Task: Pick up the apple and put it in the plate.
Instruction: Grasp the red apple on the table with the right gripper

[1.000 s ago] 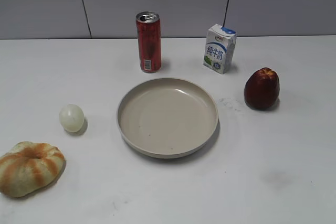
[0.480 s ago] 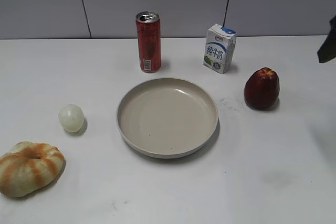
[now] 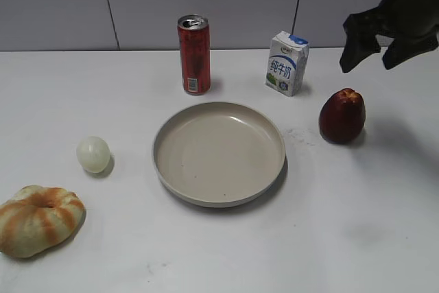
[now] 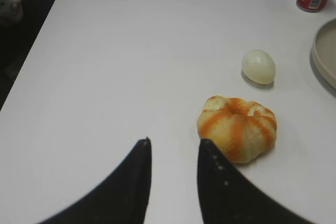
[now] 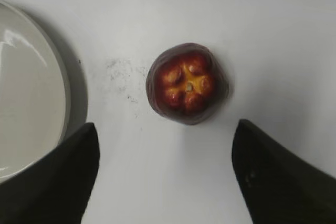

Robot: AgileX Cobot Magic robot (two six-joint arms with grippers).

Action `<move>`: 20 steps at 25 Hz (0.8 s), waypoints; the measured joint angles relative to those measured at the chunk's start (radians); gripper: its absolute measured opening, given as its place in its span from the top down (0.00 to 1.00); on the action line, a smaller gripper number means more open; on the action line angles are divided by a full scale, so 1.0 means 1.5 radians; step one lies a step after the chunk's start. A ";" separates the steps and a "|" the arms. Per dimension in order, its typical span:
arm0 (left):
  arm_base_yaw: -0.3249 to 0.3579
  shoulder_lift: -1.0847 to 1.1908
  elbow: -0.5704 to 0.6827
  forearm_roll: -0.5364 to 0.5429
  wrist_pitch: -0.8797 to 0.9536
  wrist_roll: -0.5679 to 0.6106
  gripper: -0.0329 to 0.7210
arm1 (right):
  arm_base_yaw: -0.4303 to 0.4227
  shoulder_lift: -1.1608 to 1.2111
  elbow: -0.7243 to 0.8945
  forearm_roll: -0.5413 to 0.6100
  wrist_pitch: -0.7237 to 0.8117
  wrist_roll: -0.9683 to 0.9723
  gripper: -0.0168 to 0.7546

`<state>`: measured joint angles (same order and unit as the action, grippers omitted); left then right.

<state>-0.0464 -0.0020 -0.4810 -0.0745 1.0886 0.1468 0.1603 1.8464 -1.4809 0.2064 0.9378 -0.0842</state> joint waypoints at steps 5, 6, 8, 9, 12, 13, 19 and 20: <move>0.000 0.000 0.000 0.000 0.000 0.000 0.64 | 0.004 0.076 -0.065 -0.031 0.005 0.018 0.21; 0.000 0.000 0.000 0.000 0.000 0.000 0.64 | 0.004 0.089 -0.073 -0.035 0.007 0.020 0.21; 0.000 0.000 0.000 0.000 0.000 0.000 0.64 | 0.004 0.108 -0.083 -0.037 0.009 0.022 0.21; 0.000 0.000 0.000 0.000 0.000 0.000 0.64 | 0.004 0.117 -0.084 -0.037 0.010 0.022 0.21; 0.000 0.000 0.000 0.000 0.000 0.000 0.64 | 0.004 0.143 -0.085 -0.037 0.016 0.023 0.21; 0.000 0.000 0.000 0.000 0.000 0.000 0.64 | 0.004 0.153 -0.085 -0.037 0.019 0.023 0.21; 0.000 0.000 0.000 0.000 0.000 0.000 0.64 | 0.004 0.191 -0.086 -0.038 0.027 0.024 0.21; 0.000 0.000 0.000 0.000 0.000 0.000 0.64 | 0.004 0.196 -0.086 -0.039 0.027 0.024 0.21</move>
<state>-0.0464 -0.0020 -0.4810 -0.0745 1.0886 0.1468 0.1659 2.1411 -1.6094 0.1477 0.9776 -0.0477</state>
